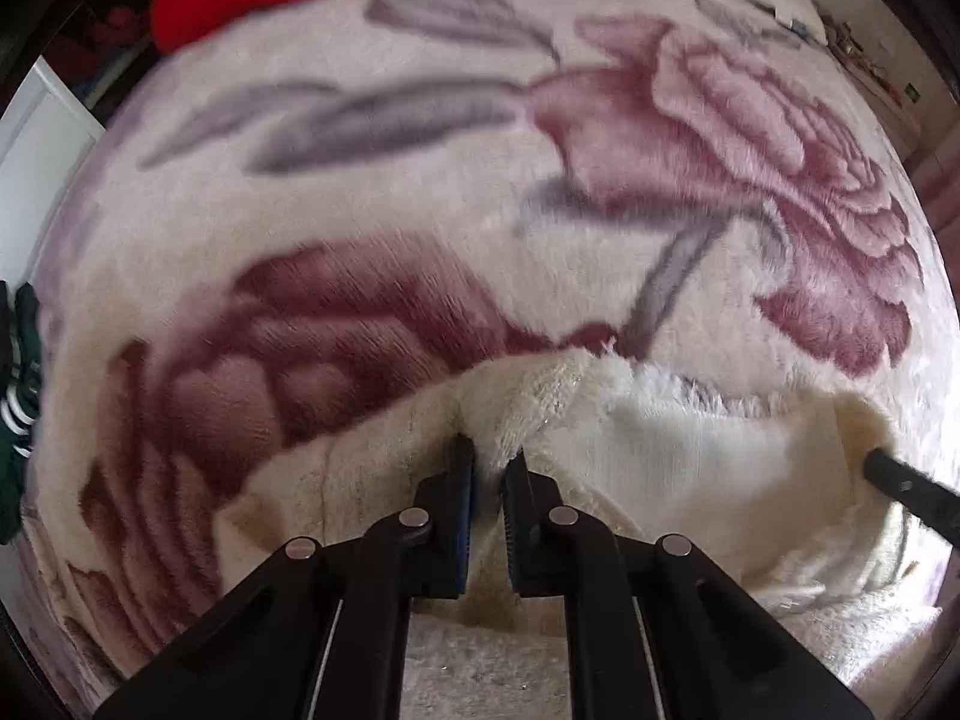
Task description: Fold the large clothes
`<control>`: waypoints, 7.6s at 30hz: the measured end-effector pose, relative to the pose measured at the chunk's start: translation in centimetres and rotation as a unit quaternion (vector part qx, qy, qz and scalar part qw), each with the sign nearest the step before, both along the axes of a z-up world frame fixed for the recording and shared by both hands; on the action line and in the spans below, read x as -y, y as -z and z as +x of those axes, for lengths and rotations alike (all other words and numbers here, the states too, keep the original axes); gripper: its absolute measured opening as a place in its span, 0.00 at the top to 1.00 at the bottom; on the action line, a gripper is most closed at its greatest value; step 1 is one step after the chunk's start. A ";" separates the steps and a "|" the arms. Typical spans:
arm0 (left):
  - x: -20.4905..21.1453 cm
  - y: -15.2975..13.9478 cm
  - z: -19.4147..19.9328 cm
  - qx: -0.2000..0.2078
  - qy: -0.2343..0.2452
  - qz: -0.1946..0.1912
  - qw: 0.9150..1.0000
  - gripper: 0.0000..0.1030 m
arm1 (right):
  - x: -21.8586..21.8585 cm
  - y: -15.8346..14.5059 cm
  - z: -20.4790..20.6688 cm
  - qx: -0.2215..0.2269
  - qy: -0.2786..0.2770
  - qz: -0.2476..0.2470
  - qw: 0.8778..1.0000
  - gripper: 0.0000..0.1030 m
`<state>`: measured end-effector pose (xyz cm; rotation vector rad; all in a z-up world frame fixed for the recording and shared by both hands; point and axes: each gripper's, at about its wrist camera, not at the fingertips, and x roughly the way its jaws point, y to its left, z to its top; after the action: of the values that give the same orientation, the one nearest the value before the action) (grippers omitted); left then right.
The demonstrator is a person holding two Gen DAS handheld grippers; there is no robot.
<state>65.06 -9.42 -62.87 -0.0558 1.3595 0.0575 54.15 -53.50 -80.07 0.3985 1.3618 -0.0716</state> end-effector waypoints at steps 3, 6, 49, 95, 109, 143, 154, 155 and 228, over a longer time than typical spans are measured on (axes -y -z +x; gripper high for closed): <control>-0.1 -1.3 -1.4 0.000 -0.004 -0.018 1.000 0.88 | 0.9 2.1 0.6 -0.040 -0.024 0.064 0.997 0.71; 0.1 -3.7 -3.8 0.022 0.011 -0.035 0.999 0.77 | 5.4 -0.5 -1.3 -0.027 -0.005 0.147 0.989 0.42; 13.3 -0.3 -6.2 0.025 0.077 0.012 0.997 0.07 | 17.9 7.0 -7.8 -0.056 0.090 0.119 0.987 0.93; 2.0 1.6 -31.8 -0.024 -0.048 0.048 0.997 0.00 | 9.5 0.7 -21.5 -0.084 -0.024 0.033 0.996 0.40; 2.8 0.6 -31.5 0.031 -0.013 0.056 0.998 0.00 | 12.9 0.4 -42.8 -0.196 0.099 0.125 0.967 0.34; 30.3 -4.8 -43.9 0.061 0.101 0.065 0.991 0.88 | 25.9 2.3 -24.7 -0.062 -0.052 0.336 0.938 0.12; 26.1 -8.1 -43.6 0.090 0.017 0.019 0.996 0.89 | 16.5 6.7 -15.0 -0.083 -0.039 0.363 0.927 0.73; 25.1 -8.7 -43.8 0.095 0.004 0.010 0.995 0.89 | 16.1 5.5 -14.9 -0.082 -0.036 0.350 0.932 0.74; -18.7 1.5 -8.9 0.001 -0.145 -0.389 0.910 0.77 | -9.6 2.7 -0.5 -0.059 -0.034 0.210 0.975 0.75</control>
<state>56.19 9.30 -64.38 -0.9318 1.2897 -0.2398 53.63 -43.93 -82.77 0.7106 1.5072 0.2580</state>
